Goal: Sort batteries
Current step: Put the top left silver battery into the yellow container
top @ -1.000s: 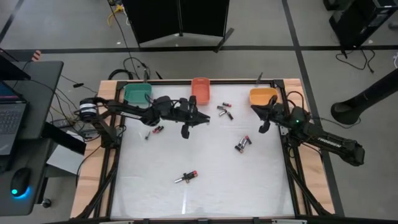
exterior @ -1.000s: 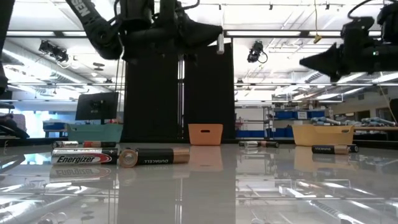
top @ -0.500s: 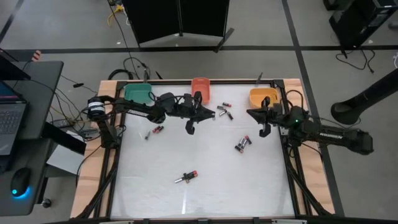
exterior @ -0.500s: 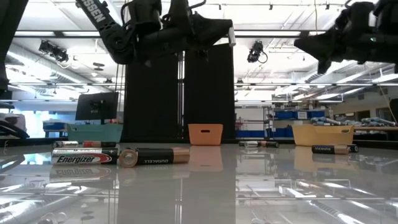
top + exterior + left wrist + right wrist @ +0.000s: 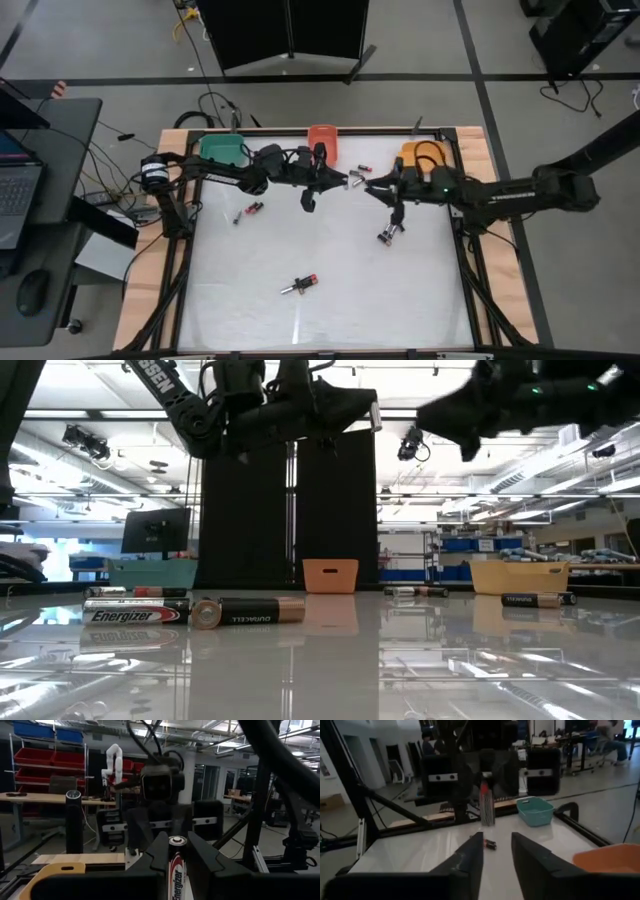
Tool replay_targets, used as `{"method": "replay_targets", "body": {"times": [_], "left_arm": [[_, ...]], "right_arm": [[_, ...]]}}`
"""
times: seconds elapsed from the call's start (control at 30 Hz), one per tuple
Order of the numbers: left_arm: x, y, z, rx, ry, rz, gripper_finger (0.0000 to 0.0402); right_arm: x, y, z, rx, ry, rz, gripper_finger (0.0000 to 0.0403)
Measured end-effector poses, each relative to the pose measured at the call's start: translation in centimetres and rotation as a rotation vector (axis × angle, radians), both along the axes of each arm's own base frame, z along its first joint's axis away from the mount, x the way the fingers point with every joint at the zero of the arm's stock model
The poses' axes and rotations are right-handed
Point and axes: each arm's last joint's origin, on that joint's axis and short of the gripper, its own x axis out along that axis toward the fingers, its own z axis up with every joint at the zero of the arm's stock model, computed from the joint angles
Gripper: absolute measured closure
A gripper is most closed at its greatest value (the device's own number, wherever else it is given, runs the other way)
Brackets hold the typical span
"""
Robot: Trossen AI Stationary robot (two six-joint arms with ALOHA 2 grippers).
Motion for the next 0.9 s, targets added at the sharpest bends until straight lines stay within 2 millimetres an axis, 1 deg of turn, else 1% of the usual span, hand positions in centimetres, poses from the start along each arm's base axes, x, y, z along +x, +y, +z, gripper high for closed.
{"method": "replay_targets", "body": {"times": [0.1, 0.27, 0.33, 0.43, 0.57, 0.77, 0.9], "left_arm": [[0.0, 0.0, 0.0, -0.001, 0.004, 0.001, 0.0357], [0.0, 0.0, 0.0, -0.001, 0.000, 0.005, 0.0357], [0.0, 0.0, 0.0, -0.003, 0.000, 0.012, 0.0357], [0.0, 0.1, 0.0, -0.005, -0.001, 0.022, 0.0357], [0.0, 0.1, 0.0, -0.007, -0.003, 0.038, 0.0357], [0.0, 0.1, 0.1, -0.005, -0.011, 0.045, 0.0357], [0.5, 0.2, 0.4, 0.000, -0.013, 0.046, 0.0357]], "right_arm": [[1.4, -0.2, 0.6, 0.001, 0.022, 0.000, 0.0242], [3.2, -0.4, 0.8, -0.040, 0.060, 0.003, 0.0187], [3.8, -0.5, 0.9, -0.067, 0.069, 0.005, 0.0173], [4.3, -0.5, 1.1, -0.096, 0.075, 0.012, 0.0164], [4.6, -0.5, 1.3, -0.118, 0.077, 0.045, 0.0175], [5.0, -0.7, 1.2, -0.148, 0.076, 0.061, 0.0224], [5.3, -1.1, 0.9, -0.147, 0.072, 0.064, 0.0251]]}}
